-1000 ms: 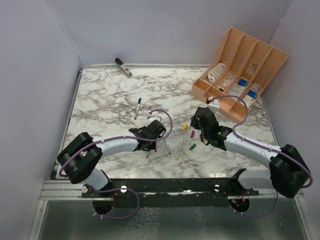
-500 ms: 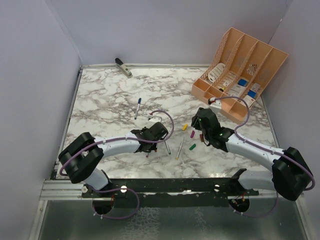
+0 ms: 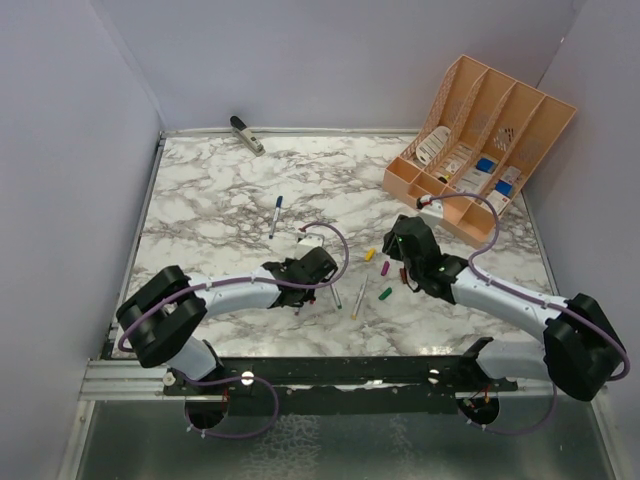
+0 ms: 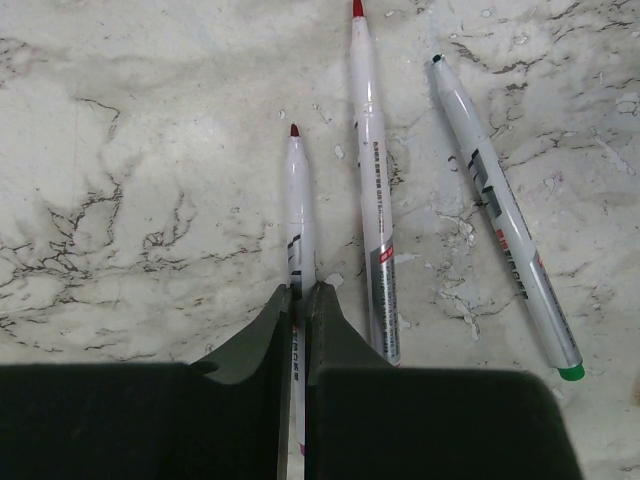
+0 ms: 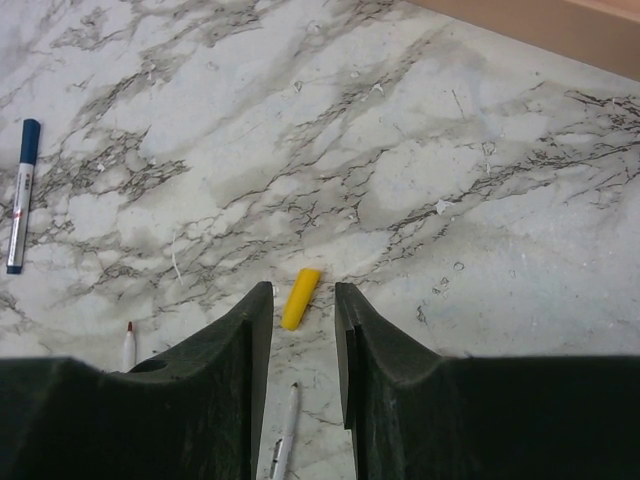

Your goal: Insert the pens into the pen caps

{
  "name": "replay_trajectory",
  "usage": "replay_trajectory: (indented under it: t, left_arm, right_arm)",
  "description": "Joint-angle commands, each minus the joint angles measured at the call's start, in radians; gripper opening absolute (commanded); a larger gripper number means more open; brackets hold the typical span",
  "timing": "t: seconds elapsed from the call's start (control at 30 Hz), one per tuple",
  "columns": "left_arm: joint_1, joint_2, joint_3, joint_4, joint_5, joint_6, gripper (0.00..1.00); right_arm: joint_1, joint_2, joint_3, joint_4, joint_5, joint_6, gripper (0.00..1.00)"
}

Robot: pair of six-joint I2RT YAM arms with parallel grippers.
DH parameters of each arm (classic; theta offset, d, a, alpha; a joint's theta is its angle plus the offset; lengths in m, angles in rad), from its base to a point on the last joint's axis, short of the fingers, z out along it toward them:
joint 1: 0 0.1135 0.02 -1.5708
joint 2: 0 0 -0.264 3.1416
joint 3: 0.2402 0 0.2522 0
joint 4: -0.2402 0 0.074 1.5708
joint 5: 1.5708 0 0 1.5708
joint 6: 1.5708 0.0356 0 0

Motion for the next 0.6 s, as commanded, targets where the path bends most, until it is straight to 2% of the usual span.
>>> replay_trajectory:
  t: [0.0, 0.33, 0.57]
  left_arm:
    - [-0.014, 0.045, -0.077, -0.120, 0.096, -0.024, 0.00]
    - [-0.014, -0.030, -0.076, -0.118, 0.043, -0.008, 0.00]
    - [-0.014, -0.111, -0.054, -0.107, -0.015, 0.031, 0.00]
  right_arm:
    - [0.002, 0.036, 0.003, -0.015, 0.035, 0.012, 0.31]
    - [0.002, 0.229, 0.089, -0.121, -0.015, -0.023, 0.26]
    - [0.002, 0.236, 0.087, -0.118, -0.029, -0.020, 0.26]
